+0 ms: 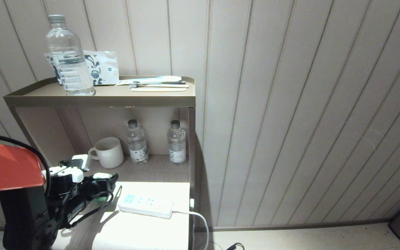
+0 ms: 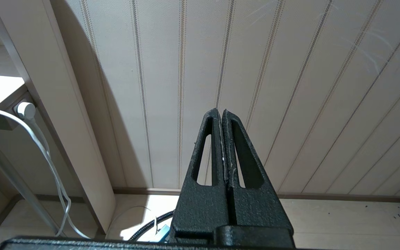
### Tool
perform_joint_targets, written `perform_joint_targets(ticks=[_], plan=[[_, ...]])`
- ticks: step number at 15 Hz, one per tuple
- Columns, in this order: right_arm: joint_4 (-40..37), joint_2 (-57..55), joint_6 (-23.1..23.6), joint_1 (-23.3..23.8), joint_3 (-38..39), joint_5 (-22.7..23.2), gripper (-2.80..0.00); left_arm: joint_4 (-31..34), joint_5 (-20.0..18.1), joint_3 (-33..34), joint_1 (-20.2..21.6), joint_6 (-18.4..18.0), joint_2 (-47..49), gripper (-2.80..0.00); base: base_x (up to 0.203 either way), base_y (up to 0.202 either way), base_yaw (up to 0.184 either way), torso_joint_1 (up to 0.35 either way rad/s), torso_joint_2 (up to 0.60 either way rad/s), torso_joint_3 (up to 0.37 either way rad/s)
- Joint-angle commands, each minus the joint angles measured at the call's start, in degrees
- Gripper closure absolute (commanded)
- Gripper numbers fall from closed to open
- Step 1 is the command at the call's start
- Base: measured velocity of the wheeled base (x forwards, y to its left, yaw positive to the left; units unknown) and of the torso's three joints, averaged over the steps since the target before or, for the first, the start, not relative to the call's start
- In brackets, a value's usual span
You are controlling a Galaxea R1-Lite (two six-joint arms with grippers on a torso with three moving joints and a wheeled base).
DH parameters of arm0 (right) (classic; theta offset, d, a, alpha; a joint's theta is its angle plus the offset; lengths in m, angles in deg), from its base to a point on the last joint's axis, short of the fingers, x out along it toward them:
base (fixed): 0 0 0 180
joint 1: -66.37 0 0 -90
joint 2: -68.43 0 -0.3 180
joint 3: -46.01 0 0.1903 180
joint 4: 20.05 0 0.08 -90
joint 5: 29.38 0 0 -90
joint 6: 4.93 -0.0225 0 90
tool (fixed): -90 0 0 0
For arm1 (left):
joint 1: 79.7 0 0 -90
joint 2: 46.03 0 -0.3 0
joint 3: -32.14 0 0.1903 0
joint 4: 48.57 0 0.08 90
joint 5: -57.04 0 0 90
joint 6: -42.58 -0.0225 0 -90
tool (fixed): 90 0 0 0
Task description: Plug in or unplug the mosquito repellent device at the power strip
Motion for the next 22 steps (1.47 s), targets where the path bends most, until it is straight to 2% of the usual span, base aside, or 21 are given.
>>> perform_joint_targets(ticks=[1,7,11,13,16,17,19,22], plan=[[0.0,0.0,0.0,0.0,0.0,0.0,0.00,-0.5,0.0,0.5,0.0,0.5,-1.4,-2.80,0.000,0.000,0.000,0.000,0.00,0.000],[0.0,0.0,0.0,0.0,0.0,0.0,0.00,1.4,-0.1,3.9,0.0,2.0,-12.0,-2.80,0.000,0.000,0.000,0.000,0.00,0.000],[0.0,0.0,0.1,0.0,0.0,0.0,0.00,3.5,-0.2,8.3,-0.6,1.6,-19.7,-2.80,0.000,0.000,0.000,0.000,0.00,0.000],[0.0,0.0,0.0,0.0,0.0,0.0,0.00,5.5,-0.2,10.3,-0.9,1.1,-26.2,-2.80,0.000,0.000,0.000,0.000,0.00,0.000],[0.0,0.0,0.1,0.0,0.0,0.0,0.00,13.8,-0.5,13.2,-1.0,-2.0,-42.2,-2.80,0.000,0.000,0.000,0.000,0.00,0.000],[0.0,0.0,0.0,0.0,0.0,0.0,0.00,17.9,-0.6,13.8,-1.0,-3.4,-48.4,0.00,0.000,0.000,0.000,0.000,0.00,0.000],[0.0,0.0,0.0,0.0,0.0,0.0,0.00,27.7,-0.6,13.8,-1.0,-5.6,-60.2,0.00,0.000,0.000,0.000,0.000,0.00,0.000],[0.0,0.0,0.0,0.0,0.0,0.0,0.00,47.9,-0.7,10.8,-1.0,-7.3,-78.1,0.00,0.000,0.000,0.000,0.000,0.00,0.000]])
